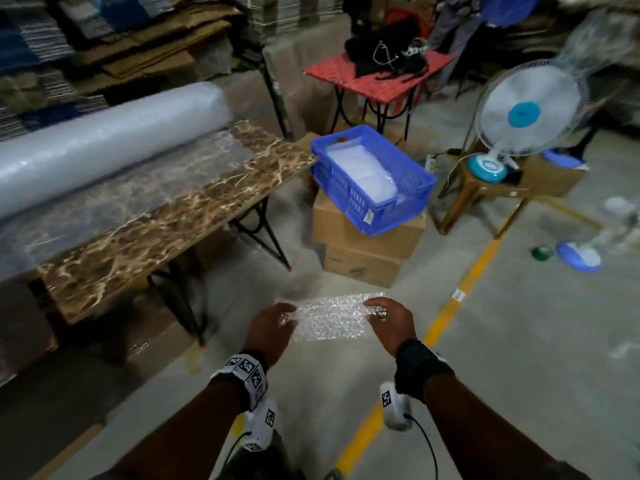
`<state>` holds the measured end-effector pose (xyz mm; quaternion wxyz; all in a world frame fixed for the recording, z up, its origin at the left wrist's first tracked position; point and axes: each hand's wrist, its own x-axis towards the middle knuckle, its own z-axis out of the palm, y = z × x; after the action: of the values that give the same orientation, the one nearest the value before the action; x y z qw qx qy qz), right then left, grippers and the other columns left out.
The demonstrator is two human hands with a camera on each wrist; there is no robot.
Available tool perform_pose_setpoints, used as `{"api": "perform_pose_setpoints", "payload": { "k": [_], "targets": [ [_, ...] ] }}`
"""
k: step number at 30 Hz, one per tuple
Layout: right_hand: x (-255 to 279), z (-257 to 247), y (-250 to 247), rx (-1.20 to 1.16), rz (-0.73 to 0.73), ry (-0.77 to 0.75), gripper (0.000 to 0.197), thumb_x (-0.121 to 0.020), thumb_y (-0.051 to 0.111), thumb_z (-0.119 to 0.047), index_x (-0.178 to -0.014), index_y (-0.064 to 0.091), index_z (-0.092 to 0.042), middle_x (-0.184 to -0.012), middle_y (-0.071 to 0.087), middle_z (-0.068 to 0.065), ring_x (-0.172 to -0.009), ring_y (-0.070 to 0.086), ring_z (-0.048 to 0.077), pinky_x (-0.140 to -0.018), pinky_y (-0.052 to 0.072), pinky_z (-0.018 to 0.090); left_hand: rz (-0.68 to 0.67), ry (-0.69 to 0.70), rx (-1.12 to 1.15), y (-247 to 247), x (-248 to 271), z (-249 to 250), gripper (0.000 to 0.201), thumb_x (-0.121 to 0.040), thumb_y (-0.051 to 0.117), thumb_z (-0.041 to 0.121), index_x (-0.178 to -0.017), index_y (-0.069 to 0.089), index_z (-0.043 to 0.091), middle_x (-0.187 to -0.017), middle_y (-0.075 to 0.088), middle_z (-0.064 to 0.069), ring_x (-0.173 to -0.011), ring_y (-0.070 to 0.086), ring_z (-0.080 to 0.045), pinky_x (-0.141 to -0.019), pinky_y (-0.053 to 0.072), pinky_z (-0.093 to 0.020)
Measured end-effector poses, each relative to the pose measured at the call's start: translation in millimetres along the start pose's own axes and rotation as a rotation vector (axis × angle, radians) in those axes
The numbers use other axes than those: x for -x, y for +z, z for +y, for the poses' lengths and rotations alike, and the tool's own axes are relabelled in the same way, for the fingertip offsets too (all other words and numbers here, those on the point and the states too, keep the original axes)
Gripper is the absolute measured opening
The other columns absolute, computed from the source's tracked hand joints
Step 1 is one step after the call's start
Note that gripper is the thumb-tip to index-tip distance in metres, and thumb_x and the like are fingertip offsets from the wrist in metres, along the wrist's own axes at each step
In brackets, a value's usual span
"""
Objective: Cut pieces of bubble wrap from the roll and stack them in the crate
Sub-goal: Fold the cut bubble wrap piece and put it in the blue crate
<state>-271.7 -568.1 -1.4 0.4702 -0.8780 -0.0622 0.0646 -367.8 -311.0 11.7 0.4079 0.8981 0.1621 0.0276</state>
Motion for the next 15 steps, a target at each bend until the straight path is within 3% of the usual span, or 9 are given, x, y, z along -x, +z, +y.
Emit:
{"api": "perform_pose_setpoints", "payload": {
  "k": [2, 8, 10, 13, 15],
  "targets": [
    [-33, 10, -13, -0.008, 0.02, 0.021, 0.027, -0.077, 0.074, 0.002, -0.093, 0.075, -0.02, -0.101, 0.072, -0.005, -0.092, 0.068, 0.01, -0.085, 0.05, 0.015, -0.021, -0.016, -0.011, 16, -29, 15, 0.024, -0.084, 0.073, 0.021, -0.107, 0.07, 0.025, -0.102, 0.069, 0.007, -0.09, 0.063, -0.012, -0.087, 0.044, -0.019],
    [-158, 28, -34, 0.006, 0.067, 0.051, 0.028, -0.077, 0.069, 0.005, -0.088, 0.074, -0.021, -0.097, 0.073, -0.001, -0.088, 0.068, 0.014, -0.08, 0.05, 0.011, -0.061, -0.016, 0.039, 66, -148, 50, 0.027, -0.078, 0.076, 0.017, -0.101, 0.068, 0.028, -0.096, 0.063, 0.012, -0.079, 0.059, -0.007, -0.083, 0.043, -0.019],
    [-206, 32, -40, 0.037, 0.071, 0.049, 0.027, -0.077, 0.068, 0.006, -0.088, 0.074, -0.019, -0.096, 0.072, 0.002, -0.087, 0.067, 0.016, -0.079, 0.048, 0.01, -0.064, -0.017, 0.093, 86, -198, 59, 0.028, -0.077, 0.076, 0.013, -0.1, 0.068, 0.026, -0.098, 0.066, 0.008, -0.082, 0.062, -0.01, -0.088, 0.048, -0.025],
    [-279, 35, -52, 0.094, 0.074, 0.054, 0.026, -0.077, 0.068, 0.007, -0.089, 0.075, -0.016, -0.098, 0.073, 0.005, -0.09, 0.068, 0.02, -0.085, 0.048, 0.019, -0.075, -0.038, 0.071, 113, -274, 74, 0.025, -0.08, 0.071, 0.018, -0.102, 0.069, 0.027, -0.109, 0.068, 0.003, -0.094, 0.064, -0.012, -0.094, 0.047, -0.024],
    [-328, 36, -65, 0.128, 0.071, 0.063, 0.025, -0.077, 0.067, 0.008, -0.09, 0.075, -0.012, -0.098, 0.073, 0.008, -0.092, 0.068, 0.023, -0.083, 0.042, 0.013, -0.107, -0.024, 0.04, 125, -320, 90, 0.028, -0.081, 0.061, 0.028, -0.107, 0.07, 0.023, -0.114, 0.069, 0.001, -0.104, 0.064, -0.017, -0.098, 0.043, -0.023]
  ]
}}
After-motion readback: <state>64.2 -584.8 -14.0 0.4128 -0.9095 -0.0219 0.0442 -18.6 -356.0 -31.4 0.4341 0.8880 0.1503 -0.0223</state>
